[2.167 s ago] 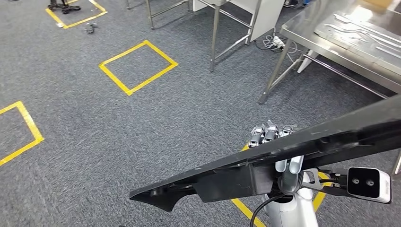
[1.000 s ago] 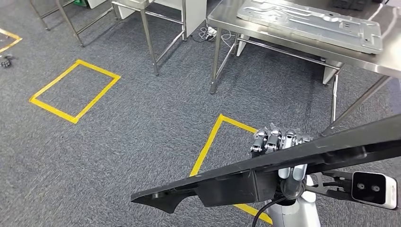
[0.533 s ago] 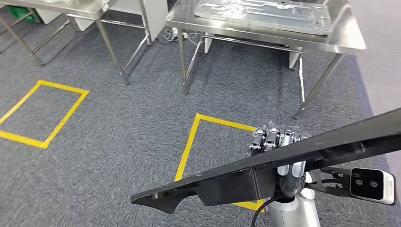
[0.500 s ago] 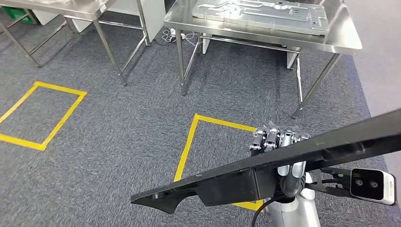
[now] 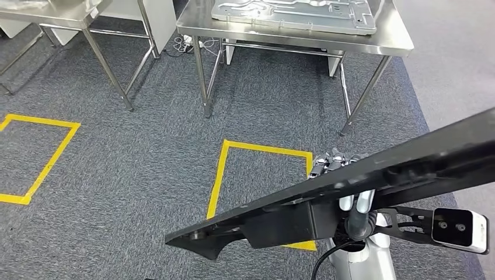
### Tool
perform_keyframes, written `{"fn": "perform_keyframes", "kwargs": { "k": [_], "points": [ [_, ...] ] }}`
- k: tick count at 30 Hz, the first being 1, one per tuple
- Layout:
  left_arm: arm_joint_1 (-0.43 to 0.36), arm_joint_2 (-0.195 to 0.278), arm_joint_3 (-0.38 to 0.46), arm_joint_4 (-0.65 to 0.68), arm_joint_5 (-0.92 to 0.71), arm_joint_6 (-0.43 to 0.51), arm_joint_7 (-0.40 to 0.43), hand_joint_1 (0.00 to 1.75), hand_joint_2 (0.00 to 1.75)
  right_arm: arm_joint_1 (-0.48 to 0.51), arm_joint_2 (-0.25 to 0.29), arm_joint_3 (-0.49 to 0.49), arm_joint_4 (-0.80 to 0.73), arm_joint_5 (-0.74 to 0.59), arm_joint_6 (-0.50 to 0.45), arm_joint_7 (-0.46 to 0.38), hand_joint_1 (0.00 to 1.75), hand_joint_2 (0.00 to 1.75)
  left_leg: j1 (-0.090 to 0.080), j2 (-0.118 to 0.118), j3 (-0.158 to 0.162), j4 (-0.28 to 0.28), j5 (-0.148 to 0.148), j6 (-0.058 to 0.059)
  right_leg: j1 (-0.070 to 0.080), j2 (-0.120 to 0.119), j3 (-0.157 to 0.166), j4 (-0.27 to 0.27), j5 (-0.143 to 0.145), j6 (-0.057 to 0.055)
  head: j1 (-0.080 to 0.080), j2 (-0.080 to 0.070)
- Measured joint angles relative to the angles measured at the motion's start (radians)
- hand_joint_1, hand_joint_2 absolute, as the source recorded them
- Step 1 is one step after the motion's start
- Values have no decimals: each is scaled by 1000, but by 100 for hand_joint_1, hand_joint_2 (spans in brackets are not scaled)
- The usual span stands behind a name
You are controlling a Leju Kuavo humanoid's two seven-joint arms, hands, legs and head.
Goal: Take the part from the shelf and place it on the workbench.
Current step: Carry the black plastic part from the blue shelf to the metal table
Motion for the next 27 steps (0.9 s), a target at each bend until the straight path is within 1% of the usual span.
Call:
{"fn": "perform_keyframes", "kwargs": {
  "k": [1,2,4,5,6,7,8,9,10,11,12,13,14,15,16,17,19,20,21,22,23,24,25,26,27],
  "points": [
    [0,-1,0,0,0,0,0,0,175,0,0,-1,0,2,0,0,175,175,0,1,1,-1,-1,-5,4,-3,11,-23,1,-5,0,0],
    [0,-1,0,0,-1,0,-1,0,175,0,0,-2,-1,3,0,1,175,175,-1,2,2,-3,-2,-10,8,-3,13,-26,-2,-9,0,0],
    [-1,-1,0,0,-3,0,-1,0,175,1,1,-4,-3,5,-1,1,175,175,-1,2,7,-4,-5,-22,4,2,18,-36,1,-18,0,0],
    [-1,0,0,0,-4,0,-2,0,175,1,3,-6,-4,6,-3,1,175,175,-1,-3,4,8,-16,-27,1,4,23,-43,4,-22,-1,0],
    [-1,0,0,0,-5,1,-2,0,175,1,4,-7,-6,7,-5,1,175,175,-1,-10,-9,41,-37,-30,-3,5,28,-49,6,-27,-2,0],
    [0,1,0,0,-6,1,-2,0,175,2,7,-7,-6,8,-8,2,175,175,0,-19,-34,96,-67,-32,-5,6,31,-52,6,-31,-3,0],
    [1,1,0,0,-7,1,-2,0,175,3,8,-8,-7,10,-12,4,175,175,0,-24,-68,165,-99,-35,-4,9,32,-51,5,-34,-3,0],
    [2,2,0,0,-7,1,-2,0,175,4,9,-8,-7,13,-14,6,175,175,0,-27,-101,230,-122,-37,-4,11,32,-50,4,-36,-4,0],
    [3,2,0,0,-7,1,-1,0,175,6,10,-9,-7,16,-16,8,175,175,0,-28,-123,270,-129,-39,-3,15,32,-48,2,-37,-4,0],
    [4,2,0,0,-7,1,-1,0,175,8,10,-9,-7,18,-17,8,175,175,1,-28,-128,271,-114,-40,-3,19,33,-45,0,-36,-4,0],
    [5,3,0,0,-7,1,-1,0,175,9,10,-10,-7,19,-18,9,175,175,1,-28,-114,233,-82,-40,-3,23,35,-42,-3,-34,-4,0],
    [5,3,0,0,-7,1,-3,0,175,9,10,-12,-7,21,-20,9,175,175,2,-29,-86,167,-41,-39,-4,27,36,-37,-8,-32,-4,0],
    [4,4,0,0,-7,0,-5,0,175,9,10,-13,-7,23,-23,10,175,175,2,-31,-57,101,-13,-36,-2,30,36,-30,-13,-27,-4,0],
    [4,5,0,0,-7,-1,-9,0,175,9,10,-13,-7,26,-27,12,175,175,1,-33,-35,52,5,-32,-1,33,34,-23,-17,-23,-4,0],
    [3,5,0,0,-7,-3,-14,0,175,9,10,-14,-7,30,-33,15,175,175,0,-35,-25,25,9,-27,1,35,31,-18,-20,-18,-4,0],
    [3,5,0,0,-7,-3,-17,0,175,10,10,-15,-7,34,-39,18,175,175,-2,-37,-23,20,5,-21,2,36,28,-15,-21,-13,-5,0],
    [2,5,0,0,-7,-4,-21,0,175,12,10,-15,-7,44,-52,23,175,175,-3,-36,-24,16,9,-8,-1,35,26,-13,-23,-4,-6,0],
    [2,5,0,0,-6,-4,-21,0,175,12,10,-16,-7,49,-58,23,175,175,-2,-35,-23,13,11,-1,-2,32,21,-2,-32,1,-4,0],
    [2,4,0,0,-6,-4,-21,0,175,12,10,-16,-7,53,-63,24,175,175,0,-33,-22,10,13,5,-4,28,9,26,-51,7,-2,0],
    [1,4,0,0,-6,-4,-21,0,175,13,10,-17,-8,56,-67,24,175,175,1,-32,-22,9,14,9,-5,24,-13,73,-78,12,-1,0],
    [1,4,0,0,-6,-4,-21,0,175,15,10,-17,-8,59,-70,24,175,175,1,-31,-22,9,14,11,-6,22,-44,137,-110,15,1,0],
    [1,4,0,0,-6,-4,-20,0,175,18,10,-18,-8,61,-73,23,175,175,0,-30,-22,9,14,12,-8,20,-77,202,-135,18,1,0],
    [1,4,0,0,-6,-4,-19,0,175,22,10,-19,-7,61,-77,23,175,175,0,-30,-22,9,13,12,-9,19,-101,247,-146,20,1,0],
    [2,4,0,0,-6,-4,-19,0,175,24,10,-21,-7,62,-82,22,175,175,0,-29,-22,9,12,12,-10,18,-109,259,-138,20,1,0],
    [2,4,0,0,-6,-4,-18,0,175,26,10,-21,-8,62,-88,21,175,175,0,-29,-20,9,11,11,-10,17,-98,230,-111,18,1,0]
  ]
}}
